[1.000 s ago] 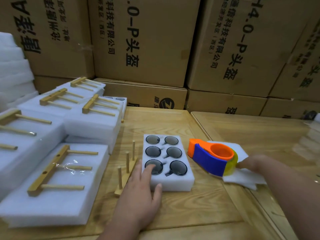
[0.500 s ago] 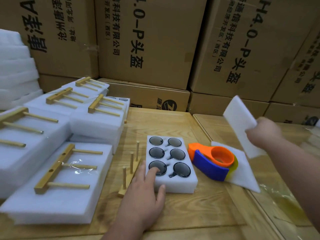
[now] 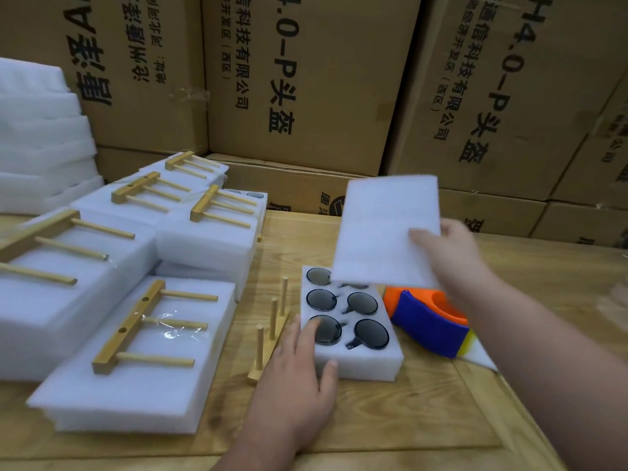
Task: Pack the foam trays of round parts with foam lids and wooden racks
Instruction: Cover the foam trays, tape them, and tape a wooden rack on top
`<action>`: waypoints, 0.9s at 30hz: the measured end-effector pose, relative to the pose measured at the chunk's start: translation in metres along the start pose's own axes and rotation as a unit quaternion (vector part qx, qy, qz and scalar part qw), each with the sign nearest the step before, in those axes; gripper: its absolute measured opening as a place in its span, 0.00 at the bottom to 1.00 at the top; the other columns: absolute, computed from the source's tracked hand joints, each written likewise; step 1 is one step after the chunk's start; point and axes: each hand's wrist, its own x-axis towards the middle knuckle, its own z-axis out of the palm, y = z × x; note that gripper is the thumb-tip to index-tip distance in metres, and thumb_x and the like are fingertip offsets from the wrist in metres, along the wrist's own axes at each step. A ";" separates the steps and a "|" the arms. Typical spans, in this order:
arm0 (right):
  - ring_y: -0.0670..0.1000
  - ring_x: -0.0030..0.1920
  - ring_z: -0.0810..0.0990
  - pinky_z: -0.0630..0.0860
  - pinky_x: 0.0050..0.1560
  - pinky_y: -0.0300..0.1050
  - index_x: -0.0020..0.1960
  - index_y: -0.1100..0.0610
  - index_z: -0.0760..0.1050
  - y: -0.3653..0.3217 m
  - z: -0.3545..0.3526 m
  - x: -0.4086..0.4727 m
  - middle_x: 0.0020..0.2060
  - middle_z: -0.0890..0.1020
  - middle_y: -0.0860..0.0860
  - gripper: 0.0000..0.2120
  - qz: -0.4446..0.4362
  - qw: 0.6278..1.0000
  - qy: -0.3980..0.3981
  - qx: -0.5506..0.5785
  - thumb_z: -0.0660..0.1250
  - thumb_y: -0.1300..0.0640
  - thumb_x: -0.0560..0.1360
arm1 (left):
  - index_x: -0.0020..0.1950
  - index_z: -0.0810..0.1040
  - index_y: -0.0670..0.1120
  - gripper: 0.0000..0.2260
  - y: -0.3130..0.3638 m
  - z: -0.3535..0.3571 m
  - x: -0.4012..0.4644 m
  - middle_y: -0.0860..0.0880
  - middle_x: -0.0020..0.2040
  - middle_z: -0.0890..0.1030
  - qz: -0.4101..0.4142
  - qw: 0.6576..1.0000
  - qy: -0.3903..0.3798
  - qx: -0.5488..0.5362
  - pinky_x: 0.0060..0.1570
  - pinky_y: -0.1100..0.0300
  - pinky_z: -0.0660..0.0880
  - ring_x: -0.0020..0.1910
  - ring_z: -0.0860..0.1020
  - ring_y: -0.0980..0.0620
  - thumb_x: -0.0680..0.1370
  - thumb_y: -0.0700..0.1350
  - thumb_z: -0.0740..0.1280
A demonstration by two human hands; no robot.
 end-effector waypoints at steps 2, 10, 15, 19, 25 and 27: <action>0.55 0.47 0.86 0.82 0.39 0.48 0.64 0.58 0.73 0.023 0.014 -0.010 0.53 0.85 0.55 0.15 0.067 0.997 -0.043 0.018 0.70 0.57 0.79 | 0.81 0.48 0.59 0.30 0.001 -0.002 0.000 0.58 0.83 0.52 -0.004 1.000 0.009 -0.025 0.78 0.59 0.55 0.81 0.51 0.60 0.80 0.59 0.53; 0.53 0.45 0.87 0.81 0.45 0.48 0.57 0.56 0.80 0.075 0.031 -0.029 0.47 0.87 0.51 0.11 0.107 0.988 -0.081 -0.083 0.70 0.53 0.76 | 0.83 0.49 0.54 0.33 0.002 -0.006 0.003 0.59 0.80 0.58 -0.021 0.998 0.025 -0.062 0.74 0.60 0.60 0.77 0.60 0.58 0.78 0.59 0.50; 0.50 0.41 0.86 0.82 0.42 0.46 0.49 0.53 0.80 0.082 0.026 -0.032 0.41 0.86 0.48 0.03 0.104 0.981 -0.096 -0.134 0.69 0.54 0.77 | 0.84 0.45 0.55 0.34 0.000 -0.006 0.002 0.60 0.83 0.51 -0.034 0.998 0.017 -0.055 0.77 0.62 0.53 0.80 0.54 0.59 0.79 0.60 0.50; 0.50 0.44 0.86 0.79 0.40 0.44 0.51 0.53 0.83 0.092 0.026 -0.038 0.43 0.87 0.48 0.08 0.122 0.973 -0.120 -0.157 0.67 0.52 0.78 | 0.84 0.48 0.52 0.30 -0.001 -0.004 0.004 0.56 0.83 0.54 -0.026 0.998 0.019 -0.049 0.78 0.59 0.54 0.80 0.55 0.57 0.84 0.57 0.54; 0.49 0.45 0.85 0.77 0.39 0.44 0.51 0.49 0.82 0.096 0.029 -0.043 0.40 0.87 0.44 0.08 0.139 0.972 -0.120 -0.146 0.65 0.49 0.78 | 0.83 0.52 0.53 0.29 0.001 -0.007 0.005 0.56 0.81 0.59 -0.016 0.998 0.025 -0.058 0.75 0.54 0.61 0.79 0.60 0.56 0.84 0.58 0.54; 0.48 0.45 0.85 0.76 0.38 0.43 0.51 0.49 0.83 0.096 0.029 -0.043 0.39 0.86 0.41 0.09 0.141 0.973 -0.125 -0.133 0.65 0.50 0.79 | 0.83 0.52 0.53 0.29 0.002 -0.007 0.004 0.57 0.81 0.60 -0.015 0.998 0.027 -0.058 0.75 0.54 0.62 0.78 0.61 0.56 0.84 0.58 0.54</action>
